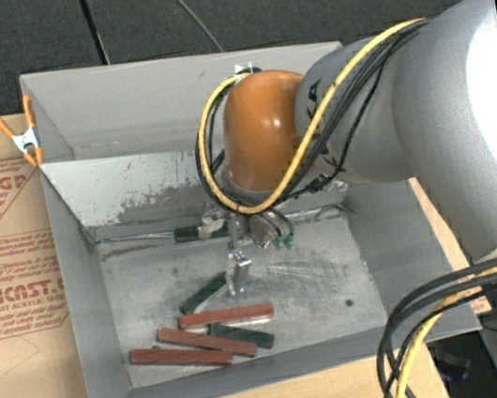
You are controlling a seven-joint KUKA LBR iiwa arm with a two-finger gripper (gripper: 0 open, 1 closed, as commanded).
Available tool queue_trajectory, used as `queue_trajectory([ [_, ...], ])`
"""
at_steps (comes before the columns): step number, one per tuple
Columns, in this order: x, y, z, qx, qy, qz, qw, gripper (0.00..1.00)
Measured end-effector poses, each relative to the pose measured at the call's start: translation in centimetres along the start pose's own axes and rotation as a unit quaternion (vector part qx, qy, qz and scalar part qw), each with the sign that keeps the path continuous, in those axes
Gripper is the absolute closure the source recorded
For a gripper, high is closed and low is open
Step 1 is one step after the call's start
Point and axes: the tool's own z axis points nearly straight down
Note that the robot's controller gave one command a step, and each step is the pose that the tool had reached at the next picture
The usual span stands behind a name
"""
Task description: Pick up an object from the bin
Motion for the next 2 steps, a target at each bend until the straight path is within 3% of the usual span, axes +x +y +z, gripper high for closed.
queue_trajectory([
  [1,0.0,0.0,0.0,0.000,0.0000,0.000,1.0000,0.00],
  [2,-0.4,0.7,3.7,0.000,-0.0045,-0.088,0.9961,1.00],
])
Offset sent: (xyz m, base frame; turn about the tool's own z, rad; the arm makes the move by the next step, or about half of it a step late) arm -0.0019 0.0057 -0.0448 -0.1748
